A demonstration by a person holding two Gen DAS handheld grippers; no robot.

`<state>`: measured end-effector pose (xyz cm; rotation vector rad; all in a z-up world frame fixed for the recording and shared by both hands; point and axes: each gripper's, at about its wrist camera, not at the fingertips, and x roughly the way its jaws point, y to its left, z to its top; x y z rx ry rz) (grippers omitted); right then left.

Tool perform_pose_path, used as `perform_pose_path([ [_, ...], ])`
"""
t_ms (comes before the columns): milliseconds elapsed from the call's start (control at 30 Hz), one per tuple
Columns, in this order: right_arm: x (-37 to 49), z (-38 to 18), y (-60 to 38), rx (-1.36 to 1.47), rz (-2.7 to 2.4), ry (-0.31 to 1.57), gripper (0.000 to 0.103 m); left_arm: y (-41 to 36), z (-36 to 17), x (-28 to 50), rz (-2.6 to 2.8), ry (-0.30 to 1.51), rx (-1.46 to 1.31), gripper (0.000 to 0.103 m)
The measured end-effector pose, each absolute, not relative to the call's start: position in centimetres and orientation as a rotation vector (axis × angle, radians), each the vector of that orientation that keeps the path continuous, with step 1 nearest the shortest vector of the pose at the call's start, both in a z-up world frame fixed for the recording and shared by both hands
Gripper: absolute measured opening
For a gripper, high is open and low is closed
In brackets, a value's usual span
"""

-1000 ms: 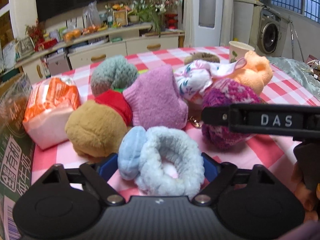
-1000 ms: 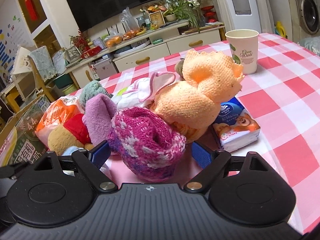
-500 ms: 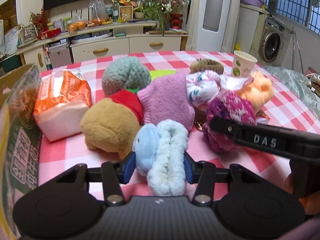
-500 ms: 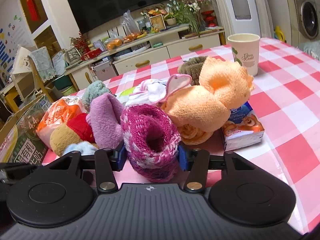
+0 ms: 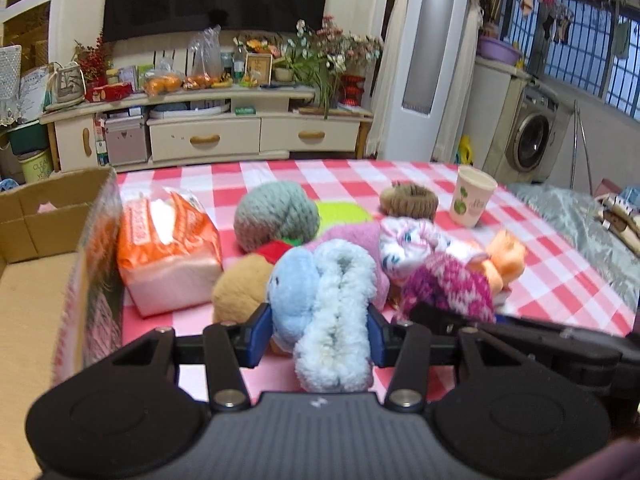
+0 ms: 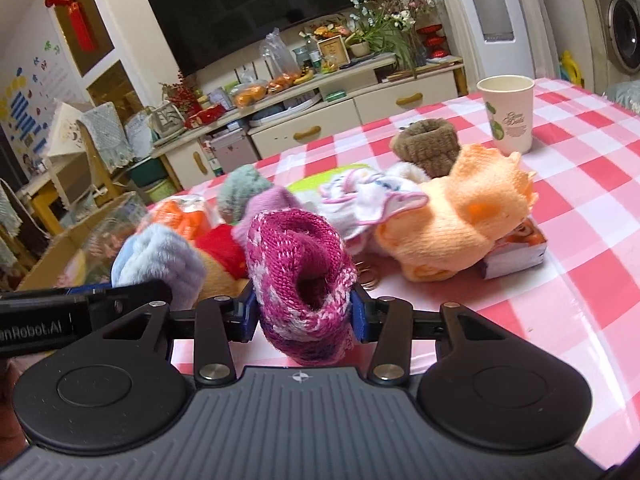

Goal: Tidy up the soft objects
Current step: 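Carry both items to the cardboard box while right tool drops the pink sock inside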

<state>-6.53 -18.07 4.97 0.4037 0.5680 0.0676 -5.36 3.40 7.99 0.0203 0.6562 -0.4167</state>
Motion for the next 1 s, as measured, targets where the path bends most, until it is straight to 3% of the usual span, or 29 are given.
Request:
perform_pose_path([
  [433,-5.2,7.8,-15.9,0.400,0.151,0.546,0.055,8.4,11.6,-5.4,-0.357,0.551,-0.087,0.047],
  [1000,0.1,11.3,-8.4,0.326,0.389,0.502,0.055,17.9,12.5,-4.5,-0.079,0.506,-0.217,0.048],
])
